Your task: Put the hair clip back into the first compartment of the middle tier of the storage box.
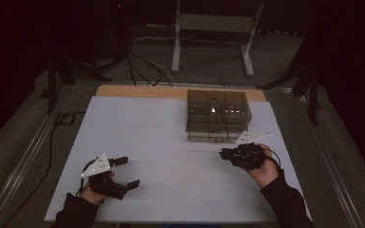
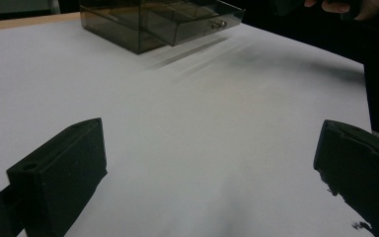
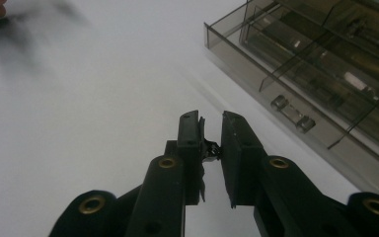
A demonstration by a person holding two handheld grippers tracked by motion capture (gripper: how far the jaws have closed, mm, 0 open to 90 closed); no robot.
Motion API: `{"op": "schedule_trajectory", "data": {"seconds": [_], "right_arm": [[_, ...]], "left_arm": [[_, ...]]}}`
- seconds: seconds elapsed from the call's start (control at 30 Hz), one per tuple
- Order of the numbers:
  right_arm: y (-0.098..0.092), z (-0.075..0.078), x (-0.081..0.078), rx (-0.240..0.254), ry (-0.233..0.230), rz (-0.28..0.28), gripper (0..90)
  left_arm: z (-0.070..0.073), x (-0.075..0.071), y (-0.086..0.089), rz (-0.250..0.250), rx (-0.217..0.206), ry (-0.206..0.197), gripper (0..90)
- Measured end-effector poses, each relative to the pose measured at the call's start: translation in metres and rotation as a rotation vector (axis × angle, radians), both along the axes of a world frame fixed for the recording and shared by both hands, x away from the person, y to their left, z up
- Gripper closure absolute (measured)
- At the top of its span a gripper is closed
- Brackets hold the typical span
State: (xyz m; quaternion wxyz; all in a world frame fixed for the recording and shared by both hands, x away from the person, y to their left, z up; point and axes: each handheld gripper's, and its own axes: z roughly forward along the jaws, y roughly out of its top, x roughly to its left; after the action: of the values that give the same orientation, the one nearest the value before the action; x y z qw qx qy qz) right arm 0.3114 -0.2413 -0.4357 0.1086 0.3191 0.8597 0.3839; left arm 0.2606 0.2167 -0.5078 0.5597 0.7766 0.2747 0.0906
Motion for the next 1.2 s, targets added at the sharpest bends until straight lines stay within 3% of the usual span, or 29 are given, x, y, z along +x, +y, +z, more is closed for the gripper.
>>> {"op": "schedule_trajectory", "data": {"seconds": [0.6,1.2], "right_arm": [[0.014,0.02,0.013,-0.001,-0.041,0.017,78.6],[0.025,0.024,0.029,0.005,-0.046,0.01,78.6]], "left_arm": [[0.0,0.0,0.0,0.001,-0.003,0.0,0.7],[0.0,0.0,0.0,-0.002,-0.003,0.0,0.7]]}}
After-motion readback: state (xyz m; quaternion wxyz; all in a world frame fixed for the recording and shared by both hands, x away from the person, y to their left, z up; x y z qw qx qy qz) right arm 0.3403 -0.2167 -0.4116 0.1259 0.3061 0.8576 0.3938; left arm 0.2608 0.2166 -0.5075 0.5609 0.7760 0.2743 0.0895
